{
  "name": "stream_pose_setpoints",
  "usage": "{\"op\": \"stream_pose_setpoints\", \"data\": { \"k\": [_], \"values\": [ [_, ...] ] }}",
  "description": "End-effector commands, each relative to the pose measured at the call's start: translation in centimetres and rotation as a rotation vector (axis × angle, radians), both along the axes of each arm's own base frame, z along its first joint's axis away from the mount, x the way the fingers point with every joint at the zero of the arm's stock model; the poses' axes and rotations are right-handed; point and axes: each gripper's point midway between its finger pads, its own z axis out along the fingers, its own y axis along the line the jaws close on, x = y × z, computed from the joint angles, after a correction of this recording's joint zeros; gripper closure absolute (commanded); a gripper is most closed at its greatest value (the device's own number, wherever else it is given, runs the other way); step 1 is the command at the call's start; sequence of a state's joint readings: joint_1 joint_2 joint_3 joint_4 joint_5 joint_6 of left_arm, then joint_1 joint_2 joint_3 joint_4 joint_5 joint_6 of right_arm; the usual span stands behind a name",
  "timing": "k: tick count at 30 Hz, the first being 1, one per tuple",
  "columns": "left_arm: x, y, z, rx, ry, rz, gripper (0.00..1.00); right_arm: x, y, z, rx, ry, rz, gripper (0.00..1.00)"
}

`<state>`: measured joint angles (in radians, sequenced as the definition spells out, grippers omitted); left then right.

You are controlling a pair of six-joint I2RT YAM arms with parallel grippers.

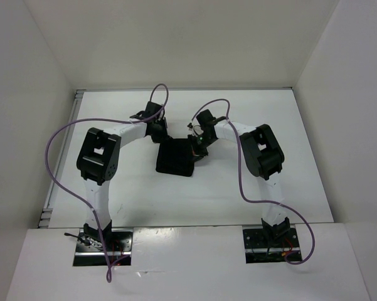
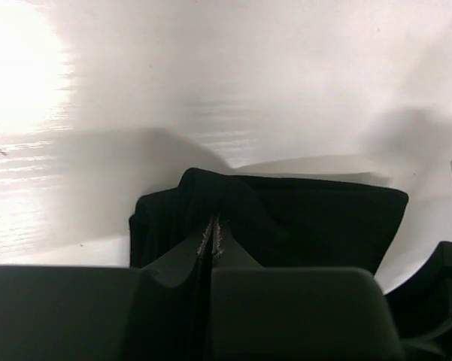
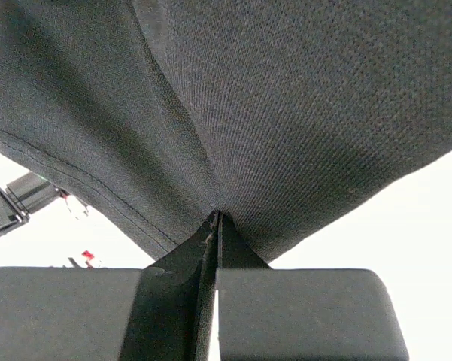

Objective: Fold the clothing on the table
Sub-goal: Fold the skirt

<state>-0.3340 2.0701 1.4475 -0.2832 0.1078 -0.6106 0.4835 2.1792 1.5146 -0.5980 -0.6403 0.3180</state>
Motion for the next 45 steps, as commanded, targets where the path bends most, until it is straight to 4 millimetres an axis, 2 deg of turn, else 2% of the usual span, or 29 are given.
{"op": "stream_pose_setpoints", "data": {
  "k": [1, 4, 6, 9, 10, 11, 12, 14, 16, 17, 19, 20, 21, 22, 23, 24, 25, 30, 31, 32, 33, 35, 36, 38, 39, 42, 44, 45],
  "values": [
    [1.4, 3.1, 0.3, 0.064, -0.050, 0.100, 1.00, -1.1, -2.4, -2.9, -0.109, 0.025, 0.011, 1.00],
    [0.0, 3.9, -0.3, 0.090, -0.025, 0.110, 1.00, -0.5, -2.1, -1.2, -0.093, -0.011, 0.017, 1.00],
    [-0.7, 4.1, 0.6, 0.081, -0.032, 0.120, 1.00, 0.3, -1.9, 0.4, -0.085, -0.050, 0.013, 0.98],
    [-3.1, 4.8, 0.7, 0.083, 0.001, 0.133, 1.00, 1.4, -1.8, 2.1, -0.092, -0.101, 0.002, 0.94],
    [-3.4, 4.9, 1.6, 0.077, -0.015, 0.134, 1.00, 2.1, -1.9, 3.0, -0.081, -0.125, -0.009, 0.94],
    [-4.4, 5.1, 1.1, 0.077, 0.005, 0.144, 1.00, 2.7, -1.6, 4.4, -0.065, -0.155, -0.011, 0.92],
    [-5.1, 5.1, 1.2, 0.071, 0.017, 0.137, 1.00, 3.3, -1.5, 4.8, -0.068, -0.168, -0.025, 0.90],
    [-5.6, 5.2, 2.4, 0.054, -0.003, 0.150, 1.00, 4.7, -1.1, 6.7, -0.038, -0.209, -0.034, 0.88],
    [-6.6, 5.3, 2.7, 0.046, 0.014, 0.152, 1.00, 5.5, -0.7, 8.0, -0.022, -0.234, -0.045, 0.82],
    [-6.5, 5.3, 3.8, 0.036, -0.013, 0.153, 1.00, 6.3, -0.1, 8.8, 0.000, -0.254, -0.043, 0.82],
    [-6.7, 5.2, 5.1, 0.020, -0.030, 0.147, 1.00, 6.8, 0.5, 8.6, 0.014, -0.244, -0.035, 0.80],
    [-6.7, 5.2, 5.5, 0.016, -0.040, 0.147, 1.00, 7.3, 1.1, 9.6, 0.048, -0.258, -0.026, 0.80],
    [-6.8, 5.2, 5.8, 0.016, -0.040, 0.147, 1.00, 7.8, 1.3, 9.6, 0.052, -0.265, -0.026, 0.80],
    [-6.8, 5.2, 5.8, 0.016, -0.040, 0.147, 1.00, 7.8, 1.6, 8.8, 0.053, -0.239, -0.020, 0.80],
    [-7.0, 5.3, 6.1, 0.015, -0.043, 0.147, 0.99, 8.2, 2.7, 9.5, 0.075, -0.261, -0.004, 0.80],
    [-7.0, 5.2, 6.3, 0.015, -0.043, 0.147, 0.99, 7.9, 3.4, 8.4, 0.075, -0.229, 0.015, 0.80],
    [-6.9, 5.3, 6.7, 0.016, -0.054, 0.140, 0.99, 8.5, 3.7, 8.8, 0.080, -0.246, 0.021, 0.80],
    [-7.1, 5.5, 6.9, 0.029, -0.057, 0.138, 0.99, 7.4, 7.1, 7.5, 0.112, -0.206, 0.093, 0.80],
    [-7.1, 5.5, 6.9, 0.029, -0.057, 0.138, 0.99, 7.2, 7.6, 6.6, 0.111, -0.202, 0.104, 0.80],
    [-7.1, 5.5, 6.9, 0.029, -0.057, 0.138, 0.99, 7.1, 7.8, 6.8, 0.126, -0.204, 0.110, 0.80],
    [-7.6, 5.7, 6.4, 0.036, -0.040, 0.137, 0.99, 7.2, 7.9, 5.4, 0.117, -0.181, 0.103, 0.80],
    [-7.6, 5.7, 6.0, 0.040, -0.029, 0.137, 0.99, 7.3, 8.0, 4.3, 0.109, -0.166, 0.103, 0.80],
    [-7.9, 5.8, 5.6, 0.044, -0.018, 0.137, 0.99, 7.2, 7.9, 2.8, 0.095, -0.141, 0.103, 0.80],
    [-8.4, 5.9, 5.1, 0.051, 0.001, 0.136, 0.99, 7.4, 7.8, 1.8, 0.078, -0.135, 0.098, 0.82],
    [-8.8, 6.1, 4.6, 0.056, 0.013, 0.136, 0.99, 7.6, 7.7, 0.5, 0.057, -0.125, 0.085, 0.83],
    [-9.6, 6.5, 3.6, 0.078, 0.034, 0.133, 0.99, 8.3, 7.3, -0.5, 0.045, -0.129, 0.063, 0.83],
    [-9.9, 6.6, 2.4, 0.087, 0.059, 0.132, 0.99, 8.0, 7.2, -1.8, 0.033, -0.106, 0.064, 0.83],
    [-10.1, 6.7, 2.1, 0.088, 0.062, 0.132, 0.99, 7.9, 7.3, -1.7, 0.041, -0.102, 0.067, 0.83]
  ]
}}
